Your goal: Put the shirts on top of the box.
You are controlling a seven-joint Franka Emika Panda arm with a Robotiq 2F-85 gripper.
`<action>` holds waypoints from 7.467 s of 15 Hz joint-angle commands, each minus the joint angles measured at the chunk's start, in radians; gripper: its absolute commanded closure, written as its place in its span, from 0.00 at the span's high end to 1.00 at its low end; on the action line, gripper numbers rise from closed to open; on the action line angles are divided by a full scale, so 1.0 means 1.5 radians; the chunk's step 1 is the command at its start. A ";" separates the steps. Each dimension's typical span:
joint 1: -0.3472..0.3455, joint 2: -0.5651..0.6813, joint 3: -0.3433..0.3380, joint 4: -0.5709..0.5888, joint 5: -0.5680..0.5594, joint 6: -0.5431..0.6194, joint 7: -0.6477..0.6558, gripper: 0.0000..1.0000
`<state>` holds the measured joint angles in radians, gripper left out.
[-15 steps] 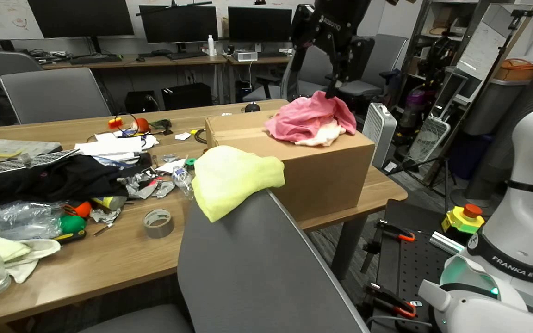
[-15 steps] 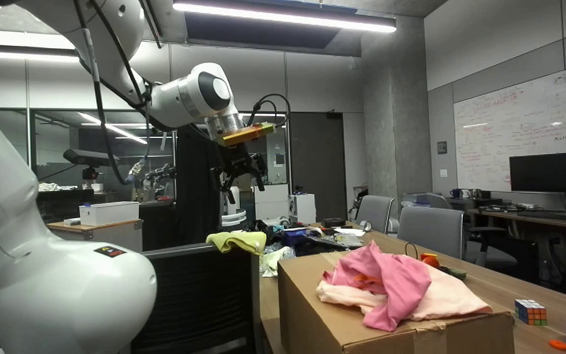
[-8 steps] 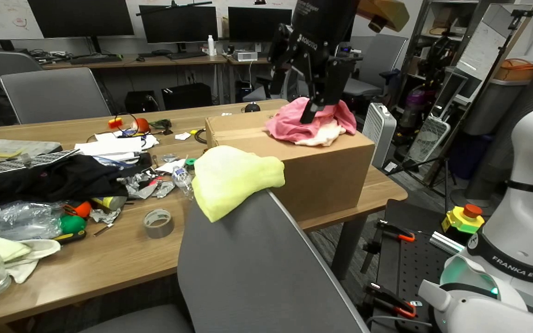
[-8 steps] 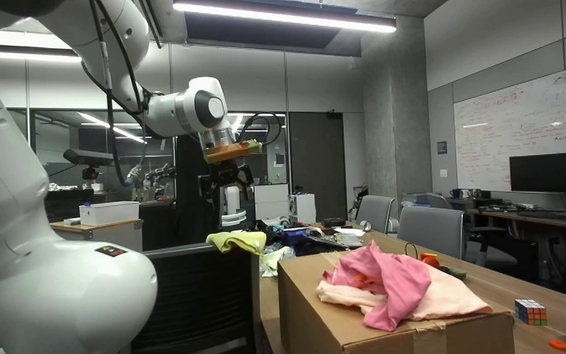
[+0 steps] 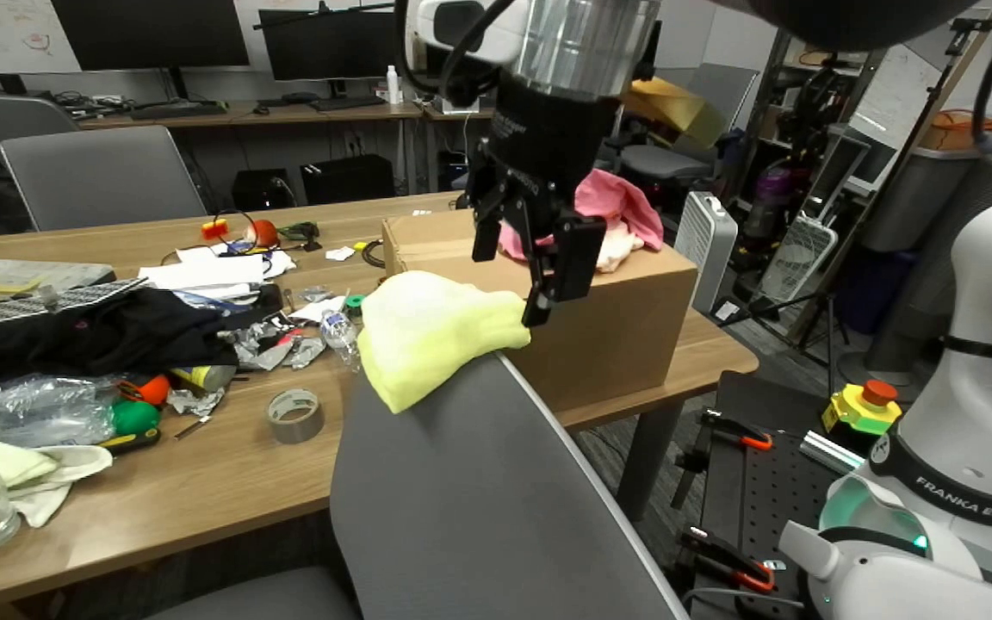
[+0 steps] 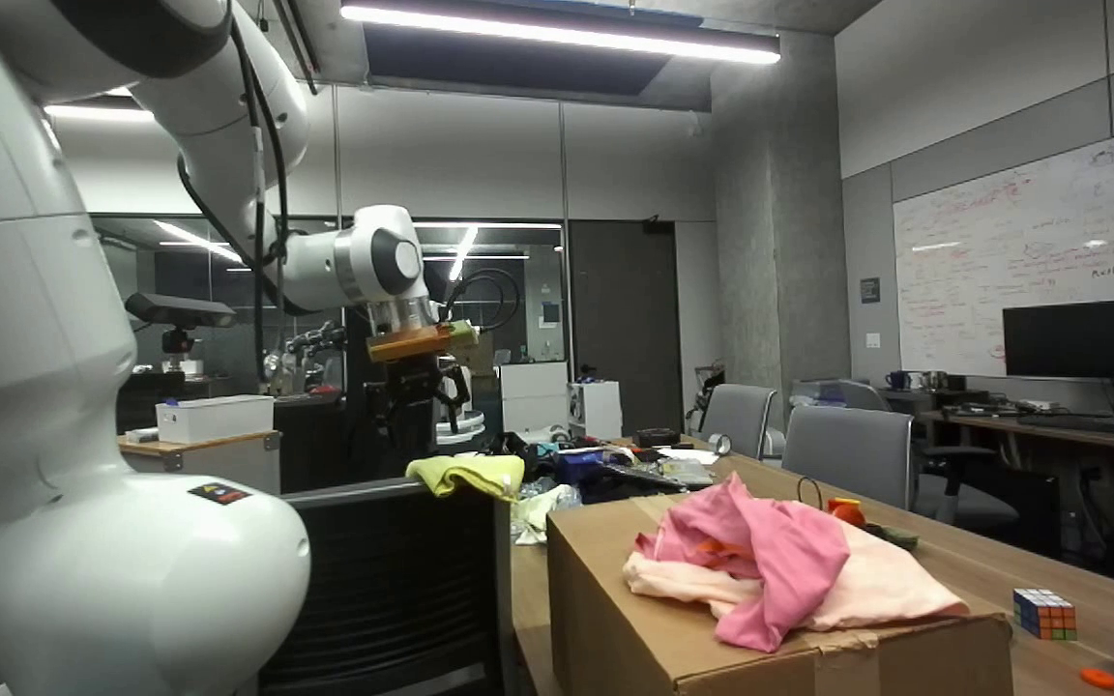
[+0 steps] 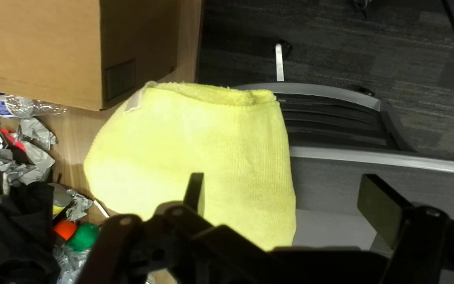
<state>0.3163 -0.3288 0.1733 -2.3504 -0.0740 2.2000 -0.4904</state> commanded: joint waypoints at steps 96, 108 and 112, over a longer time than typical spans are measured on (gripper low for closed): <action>-0.218 0.233 -0.127 0.809 -0.212 -0.510 -0.373 0.06; -0.251 0.242 -0.152 0.830 -0.043 -0.533 -0.618 0.69; -0.251 0.210 -0.151 0.780 -0.090 -0.493 -0.632 0.98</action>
<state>-0.0595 0.0236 -0.0522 -1.1403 -0.1562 1.4164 -1.4038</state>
